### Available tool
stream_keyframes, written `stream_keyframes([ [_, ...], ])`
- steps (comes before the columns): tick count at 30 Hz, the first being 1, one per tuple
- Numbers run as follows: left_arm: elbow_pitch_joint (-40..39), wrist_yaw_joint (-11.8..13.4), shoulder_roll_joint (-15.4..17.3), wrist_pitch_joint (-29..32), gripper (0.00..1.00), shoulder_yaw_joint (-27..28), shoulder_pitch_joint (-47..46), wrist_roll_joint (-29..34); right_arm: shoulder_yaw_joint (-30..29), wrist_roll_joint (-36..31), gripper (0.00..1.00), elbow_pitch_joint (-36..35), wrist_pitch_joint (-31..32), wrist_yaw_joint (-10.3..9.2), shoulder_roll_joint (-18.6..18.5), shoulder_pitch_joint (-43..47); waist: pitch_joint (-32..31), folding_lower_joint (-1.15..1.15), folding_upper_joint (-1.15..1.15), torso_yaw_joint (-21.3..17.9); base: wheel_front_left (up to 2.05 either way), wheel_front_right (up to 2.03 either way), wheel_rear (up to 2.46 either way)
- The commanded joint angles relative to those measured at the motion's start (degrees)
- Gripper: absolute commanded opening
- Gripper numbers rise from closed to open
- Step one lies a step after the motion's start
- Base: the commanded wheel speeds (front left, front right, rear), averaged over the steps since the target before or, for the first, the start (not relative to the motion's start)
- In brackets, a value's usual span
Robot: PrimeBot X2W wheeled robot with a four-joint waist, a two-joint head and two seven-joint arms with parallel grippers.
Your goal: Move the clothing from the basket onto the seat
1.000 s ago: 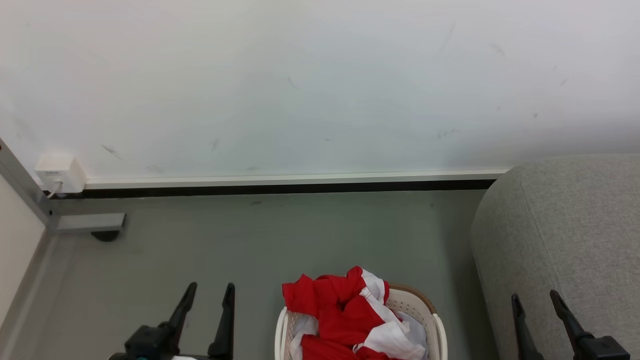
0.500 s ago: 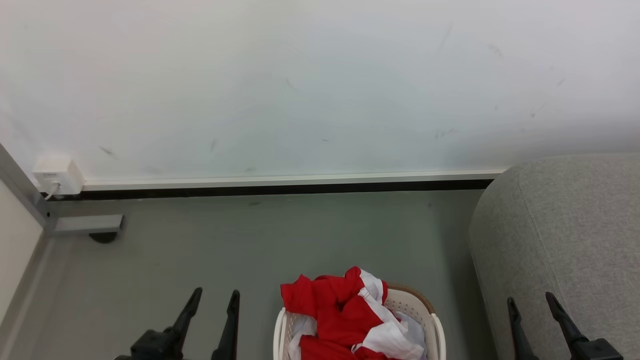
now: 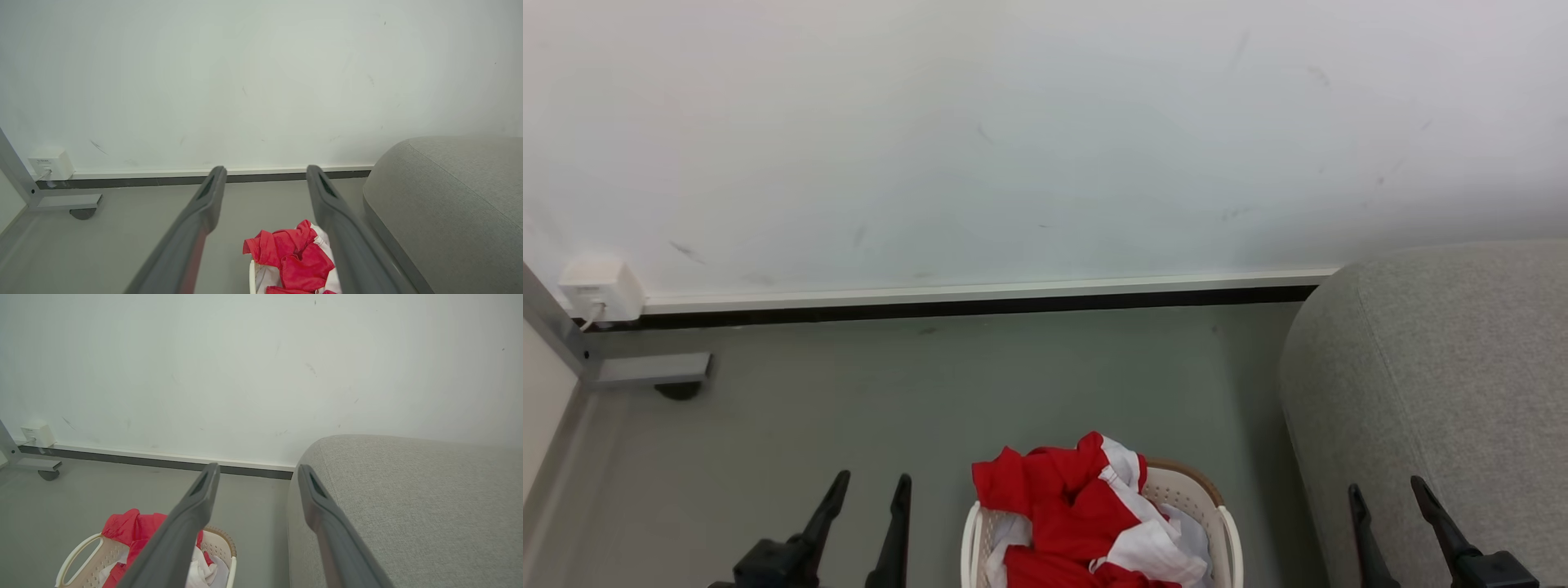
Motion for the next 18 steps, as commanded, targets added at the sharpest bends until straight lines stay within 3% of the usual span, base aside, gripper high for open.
stream_keyframes([
  [1,0.02,-0.04,0.38,-0.06,1.0,0.19,-0.17,-0.06,0.11,0.73,1.0,-0.01,-0.2,-0.12,-0.33,-0.39,0.17,0.0,0.0,-0.32,0.0,0.0,0.0],
  [11,0.35,-0.3,0.35,-0.05,1.0,-1.16,-1.86,0.08,0.96,1.92,1.0,-2.26,-0.12,-0.12,-0.33,-2.33,2.24,0.0,0.0,-4.7,0.0,0.0,0.0],
  [18,1.85,-0.73,0.79,-0.05,1.0,-5.48,-8.38,2.09,2.23,4.28,1.0,-6.21,-0.09,-0.12,-0.3,-5.53,9.08,0.0,0.0,-8.39,0.0,0.0,0.0],
])
